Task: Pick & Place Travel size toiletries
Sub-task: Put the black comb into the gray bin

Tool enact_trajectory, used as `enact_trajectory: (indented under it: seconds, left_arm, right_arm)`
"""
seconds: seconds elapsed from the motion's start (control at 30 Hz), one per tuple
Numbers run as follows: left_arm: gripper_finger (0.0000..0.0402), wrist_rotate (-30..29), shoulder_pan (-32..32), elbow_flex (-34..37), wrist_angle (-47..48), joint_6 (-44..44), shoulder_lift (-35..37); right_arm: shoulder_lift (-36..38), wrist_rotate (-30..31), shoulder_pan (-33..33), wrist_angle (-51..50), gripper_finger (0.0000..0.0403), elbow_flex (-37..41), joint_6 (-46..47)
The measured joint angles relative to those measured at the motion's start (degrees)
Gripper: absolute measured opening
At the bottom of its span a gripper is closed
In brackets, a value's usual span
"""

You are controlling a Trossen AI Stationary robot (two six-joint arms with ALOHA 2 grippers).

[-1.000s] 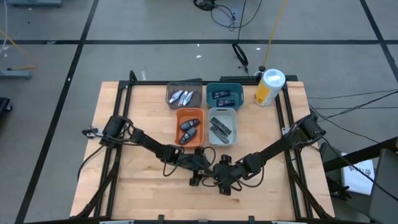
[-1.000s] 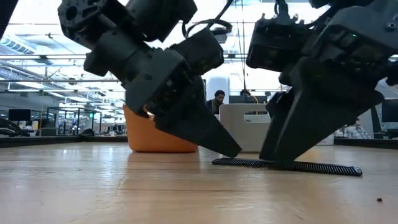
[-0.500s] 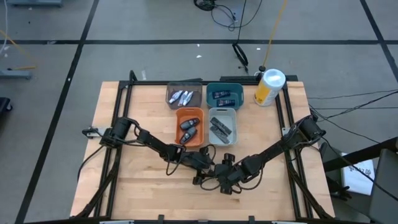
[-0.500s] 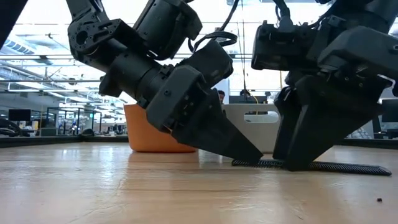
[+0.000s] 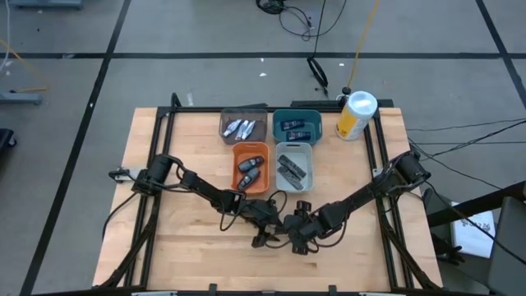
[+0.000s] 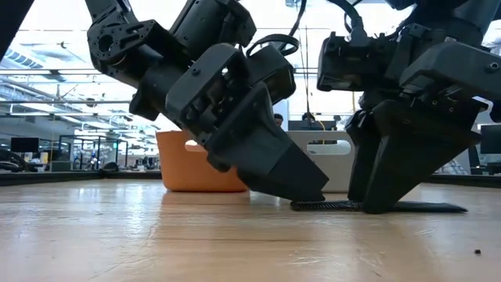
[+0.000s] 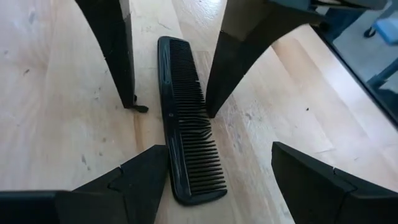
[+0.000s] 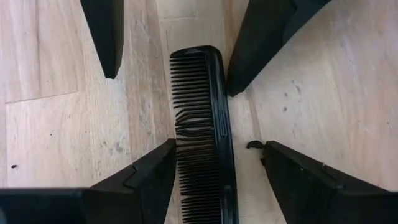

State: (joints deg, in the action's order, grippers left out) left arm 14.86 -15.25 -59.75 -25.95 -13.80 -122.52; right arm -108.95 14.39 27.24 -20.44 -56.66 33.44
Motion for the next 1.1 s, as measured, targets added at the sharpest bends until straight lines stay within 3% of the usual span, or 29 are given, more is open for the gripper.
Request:
enact_trajectory:
  seconds: [0.33,0.6,0.83,1.1]
  left_arm:
    - [0.0282,5.19,-0.03,0.17,-1.55,-2.45,-0.11]
    - [0.0282,6.12,0.07,0.27,-2.79,-3.03,-0.19]
    - [0.0282,12.08,1.39,0.04,-2.59,-10.33,-0.09]
    - [0.0282,8.81,2.58,0.05,-1.60,-19.15,-0.04]
  right_arm:
    - [0.02,-0.46,-1.44,0.67,0.0215,0.09,-3.23]
    - [0.02,-0.15,-1.70,0.82,0.0205,0.11,-4.00]
    - [0.02,-0.15,-2.11,1.09,0.0207,0.11,-7.42]
    - [0.02,-2.66,-4.02,2.85,0.0207,0.15,-10.86]
